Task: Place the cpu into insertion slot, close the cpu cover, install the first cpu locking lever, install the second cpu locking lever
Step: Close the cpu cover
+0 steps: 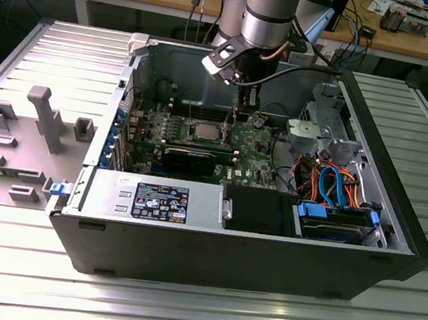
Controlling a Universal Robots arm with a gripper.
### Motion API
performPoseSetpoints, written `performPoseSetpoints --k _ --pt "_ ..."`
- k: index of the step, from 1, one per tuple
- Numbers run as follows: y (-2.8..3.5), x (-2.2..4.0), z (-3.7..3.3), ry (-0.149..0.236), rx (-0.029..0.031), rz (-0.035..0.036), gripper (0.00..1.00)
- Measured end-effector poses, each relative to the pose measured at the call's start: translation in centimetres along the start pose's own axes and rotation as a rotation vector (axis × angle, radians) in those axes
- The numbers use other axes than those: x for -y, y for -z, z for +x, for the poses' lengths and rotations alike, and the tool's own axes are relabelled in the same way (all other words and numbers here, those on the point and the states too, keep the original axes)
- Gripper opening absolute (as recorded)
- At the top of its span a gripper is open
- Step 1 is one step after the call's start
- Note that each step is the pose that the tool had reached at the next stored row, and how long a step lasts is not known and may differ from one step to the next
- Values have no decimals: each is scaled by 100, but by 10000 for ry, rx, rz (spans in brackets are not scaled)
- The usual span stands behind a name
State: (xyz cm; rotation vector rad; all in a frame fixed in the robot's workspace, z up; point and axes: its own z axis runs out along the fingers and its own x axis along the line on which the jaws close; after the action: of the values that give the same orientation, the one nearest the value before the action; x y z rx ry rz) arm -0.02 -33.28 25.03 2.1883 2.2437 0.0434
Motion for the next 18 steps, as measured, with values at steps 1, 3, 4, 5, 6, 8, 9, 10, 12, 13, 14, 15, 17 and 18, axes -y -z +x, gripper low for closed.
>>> performPoseSetpoints --k 1,3,4,5,6,8,9,10,12,13,14,15,17,18 --pt "-1 16 0 0 0 1 11" --pt "-2 24 1 0 0 0 11" --pt "-2 26 1 0 0 0 11" --pt "-2 28 1 0 0 0 11" --pt "-1 30 1 0 0 0 11" --pt "-2 34 1 2 0 0 11" --pt "-2 38 1 0 0 0 11" --pt "-2 40 1 1 0 1 11" --pt "-2 43 1 1 0 0 11" --pt "-3 45 1 1 0 0 11" --pt "-3 46 1 1 0 1 11" --pt "-3 48 1 1 0 0 11" --pt "-3 51 1 0 0 0 11" --pt "-4 54 1 0 0 0 11"
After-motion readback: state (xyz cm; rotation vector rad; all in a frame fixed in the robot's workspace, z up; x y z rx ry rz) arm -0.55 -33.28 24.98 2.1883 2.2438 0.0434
